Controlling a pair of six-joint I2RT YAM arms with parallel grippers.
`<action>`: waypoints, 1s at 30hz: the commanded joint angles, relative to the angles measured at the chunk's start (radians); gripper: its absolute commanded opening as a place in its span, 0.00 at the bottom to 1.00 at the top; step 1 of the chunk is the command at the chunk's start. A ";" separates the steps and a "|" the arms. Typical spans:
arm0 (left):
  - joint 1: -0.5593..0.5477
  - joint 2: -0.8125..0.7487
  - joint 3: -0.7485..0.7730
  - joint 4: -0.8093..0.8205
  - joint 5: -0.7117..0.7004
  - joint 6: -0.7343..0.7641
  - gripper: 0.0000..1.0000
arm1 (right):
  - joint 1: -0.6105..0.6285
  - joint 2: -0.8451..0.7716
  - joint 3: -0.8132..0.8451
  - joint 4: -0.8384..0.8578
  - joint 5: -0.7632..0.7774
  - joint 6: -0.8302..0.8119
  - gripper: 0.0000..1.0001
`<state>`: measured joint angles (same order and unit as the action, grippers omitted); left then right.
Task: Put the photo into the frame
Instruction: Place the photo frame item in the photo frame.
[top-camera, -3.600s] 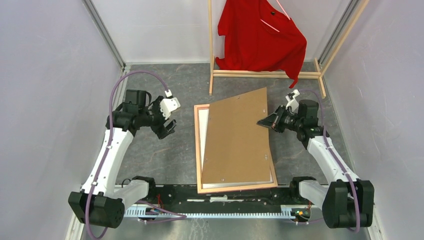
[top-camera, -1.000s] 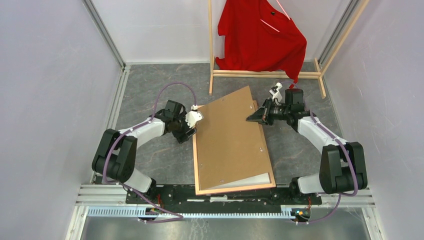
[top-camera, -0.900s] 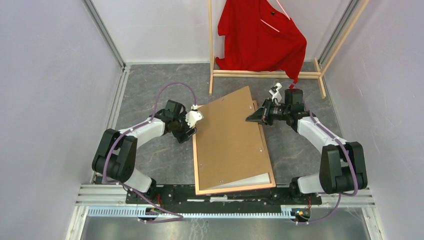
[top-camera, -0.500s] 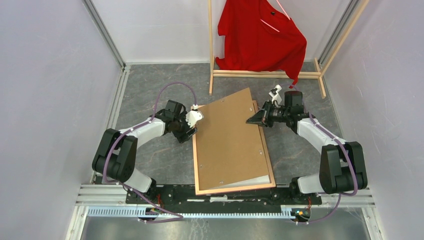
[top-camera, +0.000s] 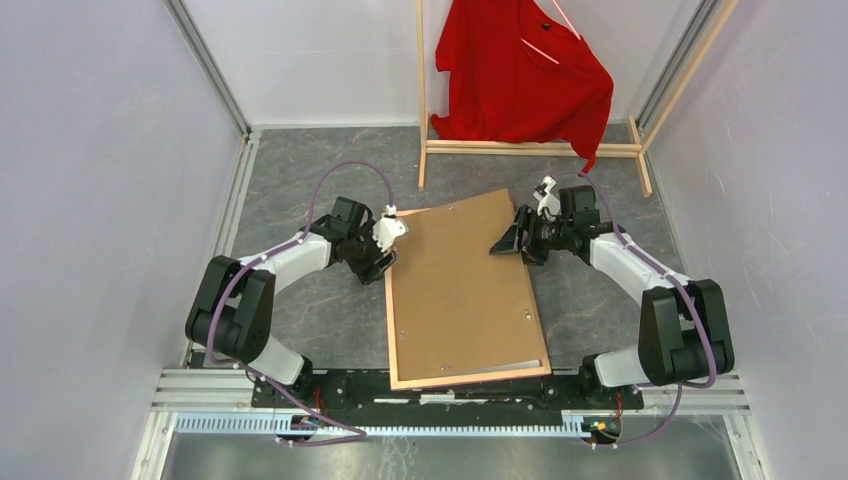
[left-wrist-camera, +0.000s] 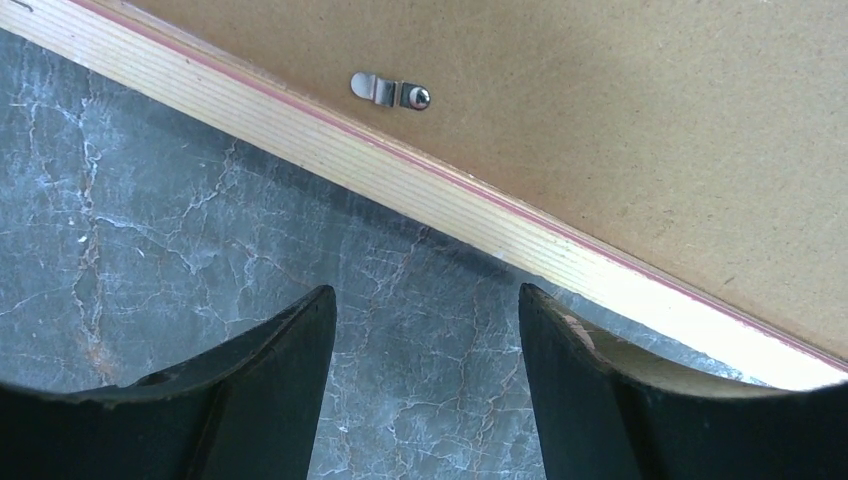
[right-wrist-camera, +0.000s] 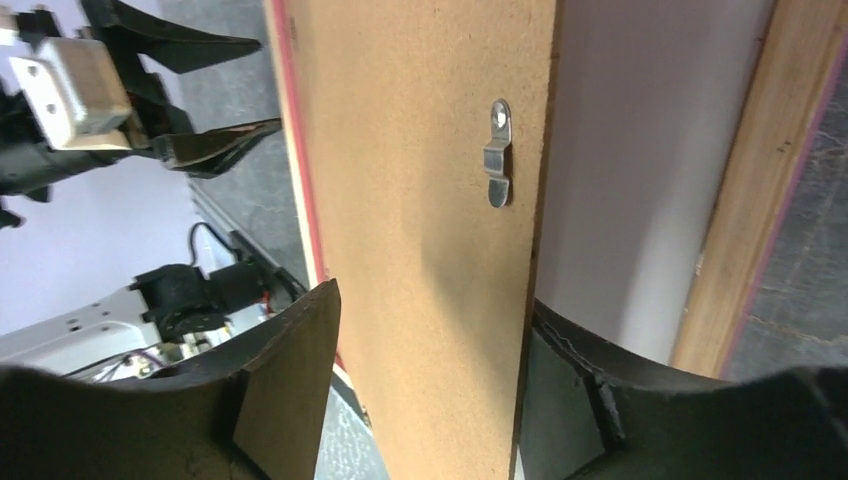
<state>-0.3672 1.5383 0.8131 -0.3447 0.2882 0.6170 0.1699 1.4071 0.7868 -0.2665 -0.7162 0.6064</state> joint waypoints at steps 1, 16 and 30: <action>0.000 -0.029 0.034 -0.018 0.021 -0.031 0.74 | 0.037 0.014 0.077 -0.096 0.100 -0.087 0.66; 0.009 -0.061 0.009 -0.026 0.014 -0.007 0.74 | 0.218 0.075 0.268 -0.370 0.525 -0.216 0.98; 0.017 -0.064 0.034 -0.066 0.009 -0.004 0.76 | 0.272 0.038 0.333 -0.435 0.680 -0.251 0.98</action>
<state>-0.3565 1.5085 0.8135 -0.3935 0.2893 0.6163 0.4316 1.4860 1.0855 -0.6956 -0.0986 0.3687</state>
